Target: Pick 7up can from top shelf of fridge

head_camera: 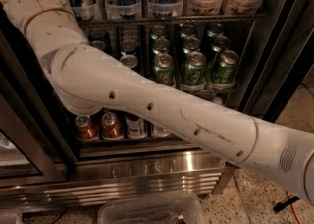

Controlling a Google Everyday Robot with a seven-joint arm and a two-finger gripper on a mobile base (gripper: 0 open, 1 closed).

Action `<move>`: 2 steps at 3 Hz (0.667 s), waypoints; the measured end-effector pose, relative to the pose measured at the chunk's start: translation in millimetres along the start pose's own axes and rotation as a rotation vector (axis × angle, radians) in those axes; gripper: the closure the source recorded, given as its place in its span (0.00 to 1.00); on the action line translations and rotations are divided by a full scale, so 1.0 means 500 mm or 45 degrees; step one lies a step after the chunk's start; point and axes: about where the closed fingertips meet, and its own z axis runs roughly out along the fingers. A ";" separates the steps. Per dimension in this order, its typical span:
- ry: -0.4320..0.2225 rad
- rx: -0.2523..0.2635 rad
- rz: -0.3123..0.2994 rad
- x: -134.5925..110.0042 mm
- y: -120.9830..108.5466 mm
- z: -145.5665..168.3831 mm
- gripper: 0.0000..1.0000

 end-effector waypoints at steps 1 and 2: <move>0.046 -0.005 0.020 -0.005 0.024 -0.034 1.00; 0.116 0.009 0.046 0.010 0.040 -0.077 1.00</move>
Offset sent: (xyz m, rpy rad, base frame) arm -0.0582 -0.0070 -0.0561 -0.0333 0.1875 -0.0131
